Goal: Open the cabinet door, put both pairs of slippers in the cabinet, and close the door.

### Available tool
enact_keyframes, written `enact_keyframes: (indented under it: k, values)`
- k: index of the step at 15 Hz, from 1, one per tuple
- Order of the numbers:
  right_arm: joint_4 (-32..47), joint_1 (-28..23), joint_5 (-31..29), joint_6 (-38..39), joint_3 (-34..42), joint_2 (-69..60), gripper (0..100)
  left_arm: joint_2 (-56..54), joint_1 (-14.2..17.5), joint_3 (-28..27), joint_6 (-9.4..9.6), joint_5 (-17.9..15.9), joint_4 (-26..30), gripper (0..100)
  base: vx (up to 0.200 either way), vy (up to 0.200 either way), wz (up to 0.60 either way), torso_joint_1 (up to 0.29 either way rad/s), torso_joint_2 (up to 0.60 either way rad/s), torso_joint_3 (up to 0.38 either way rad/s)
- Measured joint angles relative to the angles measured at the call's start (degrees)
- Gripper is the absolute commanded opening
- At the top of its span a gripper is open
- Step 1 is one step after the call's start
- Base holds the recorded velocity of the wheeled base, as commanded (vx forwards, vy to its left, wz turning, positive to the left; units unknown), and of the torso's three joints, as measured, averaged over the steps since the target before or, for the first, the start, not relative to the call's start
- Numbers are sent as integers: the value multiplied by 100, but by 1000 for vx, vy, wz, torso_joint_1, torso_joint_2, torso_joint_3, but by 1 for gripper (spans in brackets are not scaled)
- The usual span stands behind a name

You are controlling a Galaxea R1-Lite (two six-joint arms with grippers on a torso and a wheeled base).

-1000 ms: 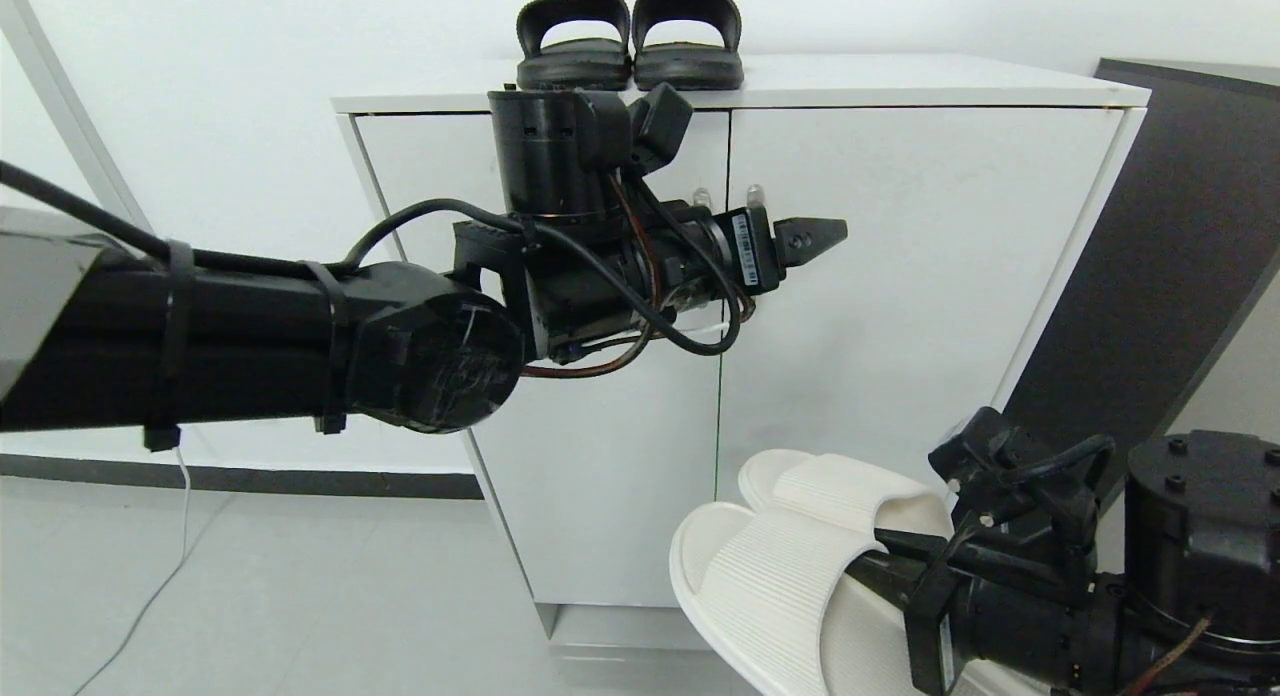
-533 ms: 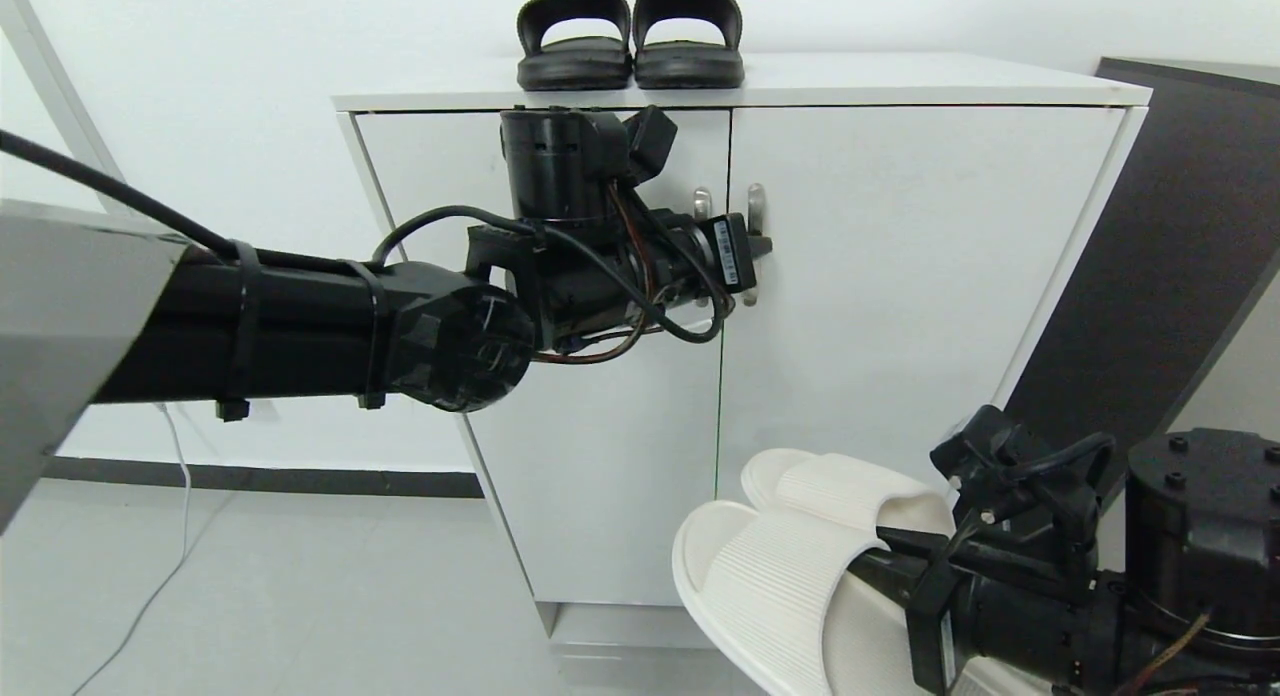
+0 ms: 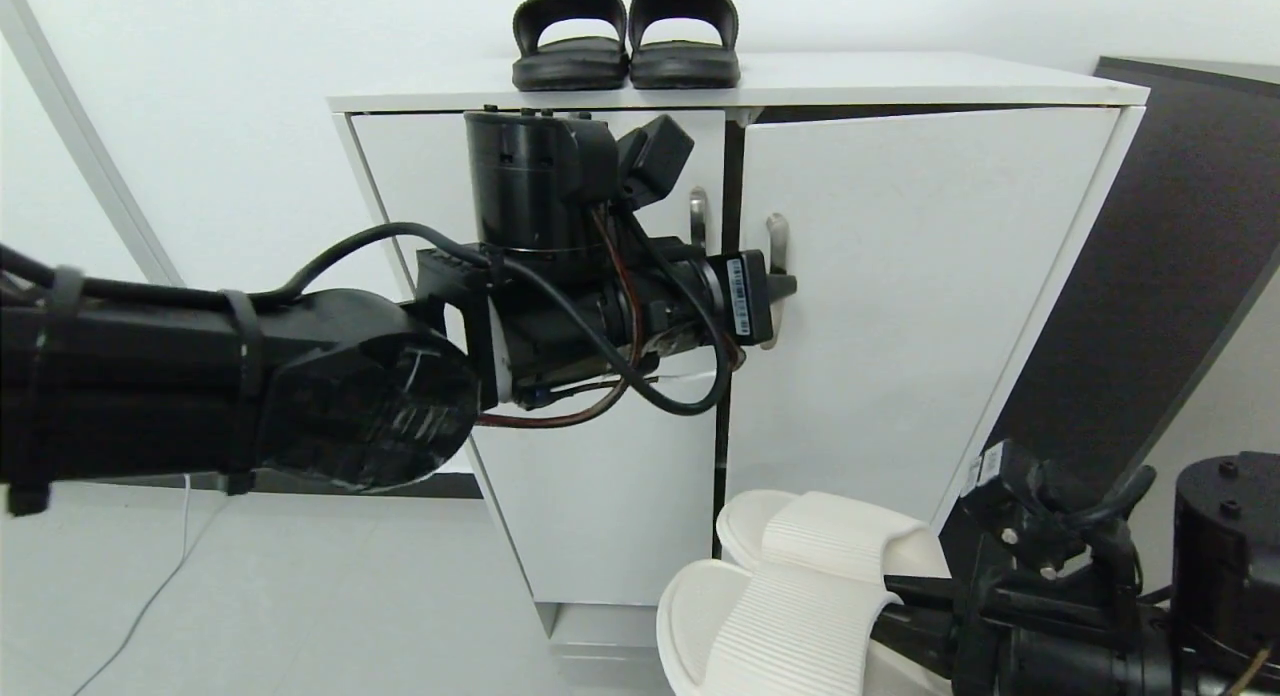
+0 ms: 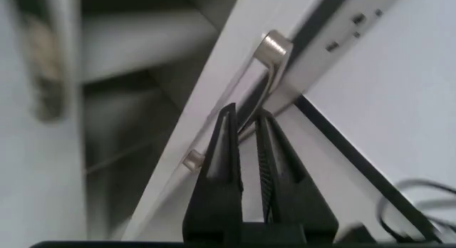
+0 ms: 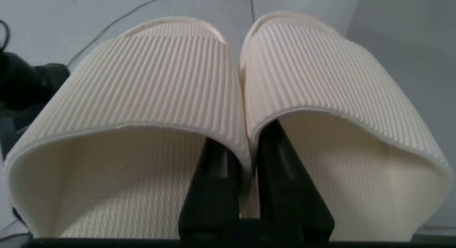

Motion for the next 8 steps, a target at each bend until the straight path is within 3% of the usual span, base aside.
enact_keyframes:
  k: [5,8]
  values:
    - [7,5,99,-6,140,-199,0,-811,-441,808,82,46,-28,0,0,0,0,0,0,0]
    - [30,38,102,-116,201,-210,0,-1062,-347,1024,54,43,-28,0,0,0,0,0,0,0]
